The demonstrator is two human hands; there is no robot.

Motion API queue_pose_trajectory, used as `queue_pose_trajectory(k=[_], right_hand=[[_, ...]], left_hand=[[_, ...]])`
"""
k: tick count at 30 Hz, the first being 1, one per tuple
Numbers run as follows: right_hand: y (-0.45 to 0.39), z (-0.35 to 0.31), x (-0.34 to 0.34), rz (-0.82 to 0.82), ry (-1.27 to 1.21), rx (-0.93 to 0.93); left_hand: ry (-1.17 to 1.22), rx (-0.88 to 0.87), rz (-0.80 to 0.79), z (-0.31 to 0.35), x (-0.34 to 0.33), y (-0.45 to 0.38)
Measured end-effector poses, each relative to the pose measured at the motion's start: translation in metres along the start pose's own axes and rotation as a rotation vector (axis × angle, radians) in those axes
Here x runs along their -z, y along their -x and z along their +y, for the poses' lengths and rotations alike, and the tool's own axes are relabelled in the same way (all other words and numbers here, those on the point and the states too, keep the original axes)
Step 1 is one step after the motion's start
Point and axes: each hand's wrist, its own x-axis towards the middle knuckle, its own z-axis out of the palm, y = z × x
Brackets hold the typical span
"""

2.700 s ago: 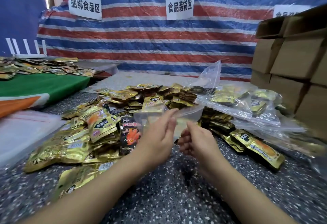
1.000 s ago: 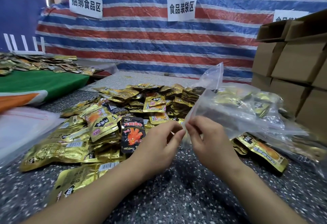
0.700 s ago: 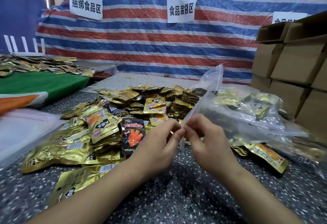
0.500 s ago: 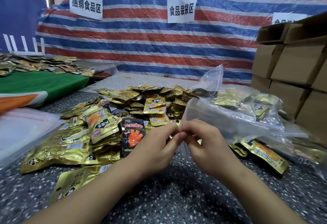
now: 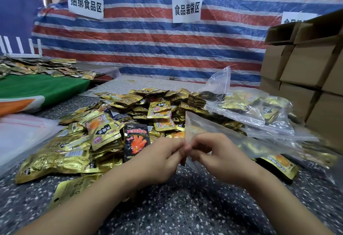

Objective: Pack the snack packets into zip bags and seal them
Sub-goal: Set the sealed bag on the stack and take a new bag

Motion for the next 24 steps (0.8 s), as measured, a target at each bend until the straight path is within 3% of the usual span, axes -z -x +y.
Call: queue_pose_trajectory(k=[3,7,11,15,19,21,24], right_hand=[[0.000,-0.006,0.000,0.093,-0.135,-0.021],[-0.007,-0.009,0.002,0.495,-0.290,-0.134],[-0.005,-0.001,0.009,0.799,-0.147,-0.176],[-0.004,-0.003,0.006,0.839,-0.043,-0.196],[-0.003,-0.009,0.004,0.806,0.032,-0.173],[-0.002,-0.010,0.002,0.796,0.018,-0.161],[-0.004,-0.010,-0.001,0.778,-0.011,-0.172]], left_hand=[[0.193,0.062,0.022,0.008,0.001,-0.001],[0.308,0.180,0.168,0.011,0.014,-0.006],[0.223,0.272,0.267,0.004,0.024,-0.006],[0.175,0.226,0.307,0.004,0.021,-0.006],[-0.049,-0.066,0.476,0.011,0.016,0.001],[-0.129,-0.244,0.398,0.018,0.012,0.005],[-0.305,-0.316,0.219,0.025,0.001,0.010]])
